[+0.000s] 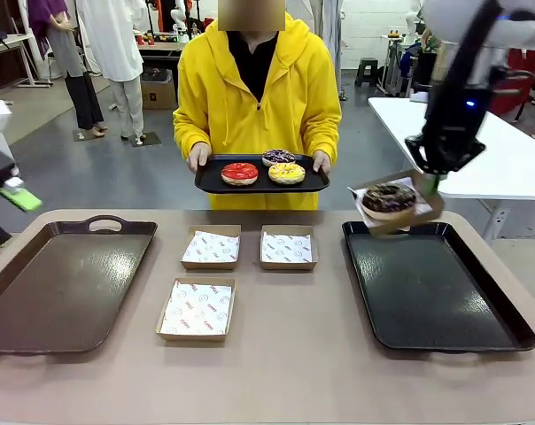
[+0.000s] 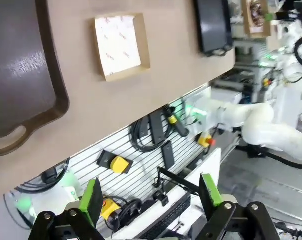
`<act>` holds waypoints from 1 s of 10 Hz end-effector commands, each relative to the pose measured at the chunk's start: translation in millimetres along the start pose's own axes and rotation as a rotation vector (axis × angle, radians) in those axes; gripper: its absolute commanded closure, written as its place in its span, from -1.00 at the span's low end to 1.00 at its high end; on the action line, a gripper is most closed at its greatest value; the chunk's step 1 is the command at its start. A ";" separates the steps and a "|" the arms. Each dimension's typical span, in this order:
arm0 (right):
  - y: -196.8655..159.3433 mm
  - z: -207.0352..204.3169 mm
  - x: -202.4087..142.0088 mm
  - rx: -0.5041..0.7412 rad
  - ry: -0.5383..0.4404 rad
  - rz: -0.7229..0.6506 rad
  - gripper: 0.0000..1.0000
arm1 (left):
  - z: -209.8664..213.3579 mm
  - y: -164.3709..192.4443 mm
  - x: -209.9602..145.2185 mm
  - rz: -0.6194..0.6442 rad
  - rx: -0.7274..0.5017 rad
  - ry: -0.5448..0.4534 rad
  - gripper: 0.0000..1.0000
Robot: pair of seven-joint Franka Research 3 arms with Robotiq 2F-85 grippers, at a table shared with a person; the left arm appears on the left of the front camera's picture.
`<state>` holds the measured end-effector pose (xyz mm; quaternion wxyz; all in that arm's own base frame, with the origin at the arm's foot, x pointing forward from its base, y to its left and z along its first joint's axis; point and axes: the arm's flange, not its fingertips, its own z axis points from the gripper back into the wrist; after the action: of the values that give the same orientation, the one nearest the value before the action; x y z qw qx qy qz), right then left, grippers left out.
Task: Individually package the donuts and arrange them on the tray.
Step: Place the picked Paper togo box on the Handle tray while simultaneously picking up another Paper togo box from the table with the other hand.
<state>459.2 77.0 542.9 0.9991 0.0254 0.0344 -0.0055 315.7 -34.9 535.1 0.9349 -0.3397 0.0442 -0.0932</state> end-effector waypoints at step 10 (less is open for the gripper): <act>-53.3 -86.4 -1.4 0.014 -0.102 0.091 0.98 | -191.8 -21.8 87.4 0.075 0.620 -0.151 -1.00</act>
<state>453.4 27.8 450.5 0.9984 0.0339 -0.0124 0.0439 365.2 -179.0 412.2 0.9947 -0.0780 -0.0296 -0.0602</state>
